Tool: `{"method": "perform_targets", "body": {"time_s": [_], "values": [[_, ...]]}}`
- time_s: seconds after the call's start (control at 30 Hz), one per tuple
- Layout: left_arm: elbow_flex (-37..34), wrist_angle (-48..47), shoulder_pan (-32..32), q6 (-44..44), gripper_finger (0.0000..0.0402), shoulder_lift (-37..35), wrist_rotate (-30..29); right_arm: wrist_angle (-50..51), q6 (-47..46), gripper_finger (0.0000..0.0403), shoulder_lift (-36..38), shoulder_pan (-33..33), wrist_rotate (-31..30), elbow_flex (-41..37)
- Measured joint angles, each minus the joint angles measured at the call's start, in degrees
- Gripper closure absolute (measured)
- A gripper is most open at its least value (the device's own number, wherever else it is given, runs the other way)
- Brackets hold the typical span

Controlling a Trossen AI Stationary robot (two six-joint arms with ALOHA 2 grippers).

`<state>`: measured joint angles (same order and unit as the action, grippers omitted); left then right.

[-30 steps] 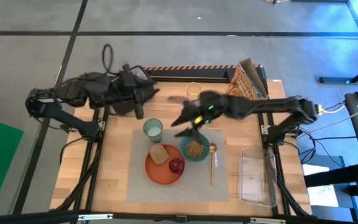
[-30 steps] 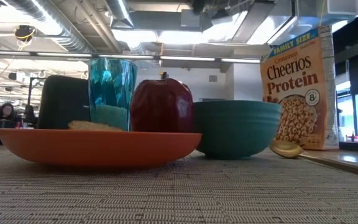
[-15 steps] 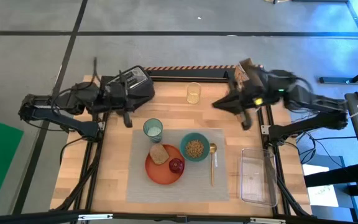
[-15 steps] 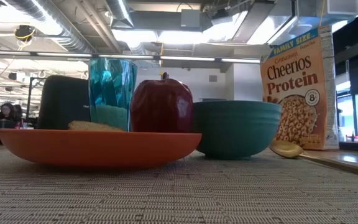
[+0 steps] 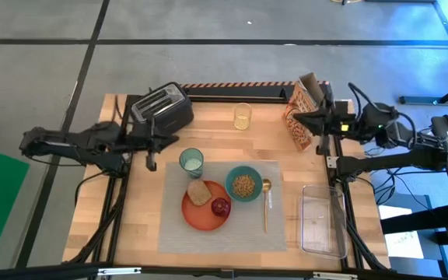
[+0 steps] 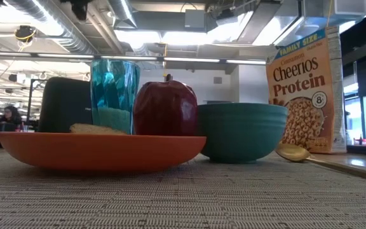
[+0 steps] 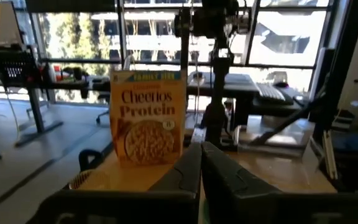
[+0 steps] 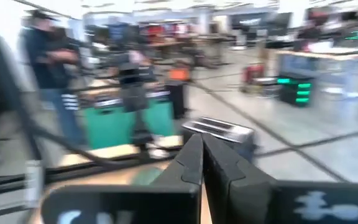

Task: Arrange a breakfast setting
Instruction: Adjust the cereal in the table

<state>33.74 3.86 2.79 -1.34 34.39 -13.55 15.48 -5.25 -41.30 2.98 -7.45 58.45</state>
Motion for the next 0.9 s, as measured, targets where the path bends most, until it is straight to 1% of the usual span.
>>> {"method": "perform_targets", "body": {"time_s": [0.07, 0.17, 0.3, 0.37, 0.4, 0.53, 0.63, 0.83, 0.9], "values": [[-2.0, -0.2, 0.0, 0.0, 0.0392, -0.5, 0.0, 0.5, 2.4, 0.0402, 1.3, 0.1, -2.7, -2.2], [-3.6, -0.3, 0.0, 0.0, 0.0391, -1.5, 0.0, 5.7, 2.3, 0.0402, 3.1, 0.1, -3.0, -4.3], [-5.2, -1.5, 0.0, 0.5, 0.0391, -4.1, 0.0, 7.5, 4.4, 0.0402, 5.6, 0.0, 1.1, -6.5], [-7.3, -1.5, 0.0, 1.4, 0.0391, -6.2, 0.0, 7.1, 5.8, 0.0402, 7.8, 0.0, 4.0, -7.9], [-8.4, -1.5, 0.0, 1.4, 0.0391, -7.2, 0.0, 6.9, 6.4, 0.0402, 8.9, 0.0, 4.5, -8.7], [-13.0, -1.3, -0.5, -2.6, 0.0391, -10.7, -0.9, 4.0, 7.1, 0.0403, 14.4, 0.0, 4.0, -13.0], [-15.9, -1.3, -0.6, -5.7, 0.0391, -12.8, 0.3, 1.9, 7.1, 0.0403, 18.5, 0.0, 4.0, -17.0], [-19.6, -1.1, -0.6, -5.9, 0.0391, -18.8, 3.0, -3.0, 3.0, 0.0403, 25.7, 0.0, 4.0, -25.0], [-20.8, -1.1, -0.6, -4.3, 0.0391, -21.4, 3.7, -4.0, 2.5, 0.0403, 27.7, 0.0, 4.0, -27.1]]}}
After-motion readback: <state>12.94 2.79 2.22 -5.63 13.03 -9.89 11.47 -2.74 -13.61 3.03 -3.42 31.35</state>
